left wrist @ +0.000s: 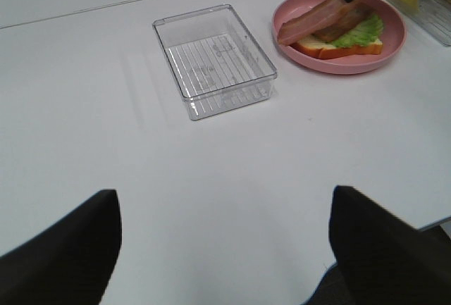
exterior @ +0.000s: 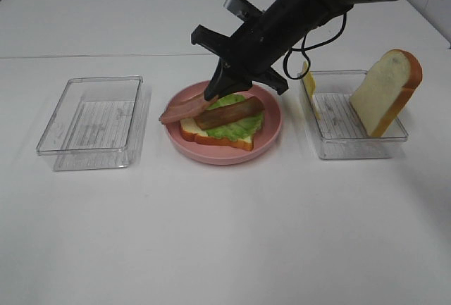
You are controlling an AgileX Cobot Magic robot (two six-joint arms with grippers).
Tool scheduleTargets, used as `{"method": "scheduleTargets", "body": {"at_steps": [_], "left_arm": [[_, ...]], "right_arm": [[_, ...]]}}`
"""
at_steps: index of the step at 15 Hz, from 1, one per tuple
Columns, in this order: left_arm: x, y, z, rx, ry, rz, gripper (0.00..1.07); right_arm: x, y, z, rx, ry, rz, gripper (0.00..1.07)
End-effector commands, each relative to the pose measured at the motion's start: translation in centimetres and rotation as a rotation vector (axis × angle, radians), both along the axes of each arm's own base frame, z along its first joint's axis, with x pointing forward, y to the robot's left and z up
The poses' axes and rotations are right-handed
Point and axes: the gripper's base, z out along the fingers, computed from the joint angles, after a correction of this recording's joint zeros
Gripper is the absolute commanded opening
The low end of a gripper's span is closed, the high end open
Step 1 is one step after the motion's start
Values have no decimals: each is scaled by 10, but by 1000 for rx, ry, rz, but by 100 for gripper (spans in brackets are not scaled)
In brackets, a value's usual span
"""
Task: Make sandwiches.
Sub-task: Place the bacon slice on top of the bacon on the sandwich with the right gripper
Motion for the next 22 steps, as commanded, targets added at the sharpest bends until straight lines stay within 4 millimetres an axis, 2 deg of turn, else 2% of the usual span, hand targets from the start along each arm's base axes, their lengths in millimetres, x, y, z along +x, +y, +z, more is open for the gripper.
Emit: {"method": "scheduleTargets", "body": {"at_steps": [1,2,5,6,7,8,10,14,17,20,22], "left_arm": [[0,0,-1,-5,-10,-1,77],[0,0,-1,-5,-10,-1,77],[0,0,-1,-5,-10,-1,77],[0,0,-1,-5,-10,-1,77],[0,0,-1,-5,-10,-1,77],[0,0,-1,-5,-10,-1,77],[0,0,-1,-5,-10,-1,77],[0,0,-1,-5,-10,-1,77],[0,0,-1,-5,-10,-1,77],[0,0,-1,-5,-10,-1,77],[0,0,-1,-5,-10,-1,77]], "right_arm": [[0,-9,9,-108,-32,-10,0],[0,-11,9,-130,-35,-15,0],[0,-13,10,-146,-38,-12,12],[-1,-12,11,-144,-38,-11,21],[-1,-12,11,-144,-38,-11,40],[-1,-12,11,-144,-38,-11,40],[-1,-12,13,-143,-49,-6,69],[-6,-17,33,-174,-98,38,72],[-15,-27,59,-240,-138,89,72],[-23,-45,87,-386,-209,100,72],[-26,-56,98,-500,-224,121,72]]}}
